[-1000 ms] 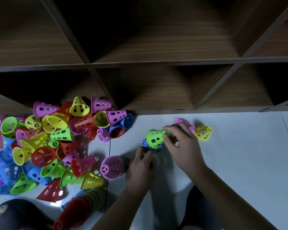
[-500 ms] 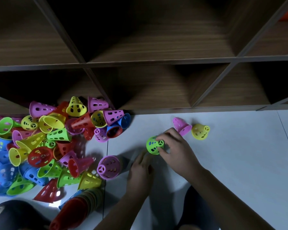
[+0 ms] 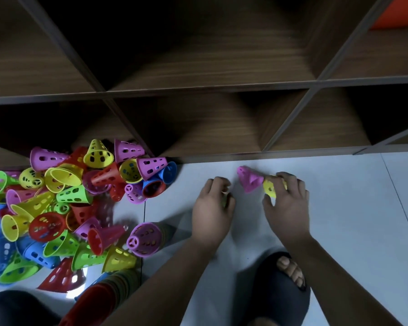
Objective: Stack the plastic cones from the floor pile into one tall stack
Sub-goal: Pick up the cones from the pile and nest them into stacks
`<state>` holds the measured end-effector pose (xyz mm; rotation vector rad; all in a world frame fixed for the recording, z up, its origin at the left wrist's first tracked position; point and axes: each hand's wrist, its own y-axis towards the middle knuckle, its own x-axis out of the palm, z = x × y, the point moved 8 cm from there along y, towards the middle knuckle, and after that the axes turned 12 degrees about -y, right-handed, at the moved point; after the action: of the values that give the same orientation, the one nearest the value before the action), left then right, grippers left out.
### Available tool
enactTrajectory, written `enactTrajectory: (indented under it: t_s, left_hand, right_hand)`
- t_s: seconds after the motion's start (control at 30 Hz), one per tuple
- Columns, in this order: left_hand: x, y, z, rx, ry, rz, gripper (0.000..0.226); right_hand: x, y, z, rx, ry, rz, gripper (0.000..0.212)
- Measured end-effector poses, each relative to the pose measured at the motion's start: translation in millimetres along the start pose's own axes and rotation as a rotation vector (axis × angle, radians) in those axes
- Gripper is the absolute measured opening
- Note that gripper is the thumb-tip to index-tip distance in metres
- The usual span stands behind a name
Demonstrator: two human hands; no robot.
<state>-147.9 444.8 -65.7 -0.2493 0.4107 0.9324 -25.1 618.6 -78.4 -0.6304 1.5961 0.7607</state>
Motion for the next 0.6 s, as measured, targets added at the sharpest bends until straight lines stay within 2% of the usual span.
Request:
enactTrajectory:
  t_s: [0.13,0.3,0.47,0.6]
  left_hand:
    - [36.3,16.4,3.0,-0.168,-0.077,-0.158,0.031]
    - [75.4,22.0,-11.7,-0.372,-0.175,-0.294,0.047]
    - [91.6,17.3,-34.7,-0.602,-0.409,-0.285,0.062]
    - [92.7,11.7,-37.8,-0.707,-0.635,-0.234,0.041]
  right_hand:
    - [17.3,-3.3,28.3,0.073,-0.089,-0.081,0.060]
    - [22.2,-13.0,31.1,0.065,-0.052,-0.076,0.055]
    - [23.5,-16.9,25.7,0.059,0.044,-0.103,0.043]
    - [25.6,-16.8,22.9,0.063,0.073,-0.148,0.041]
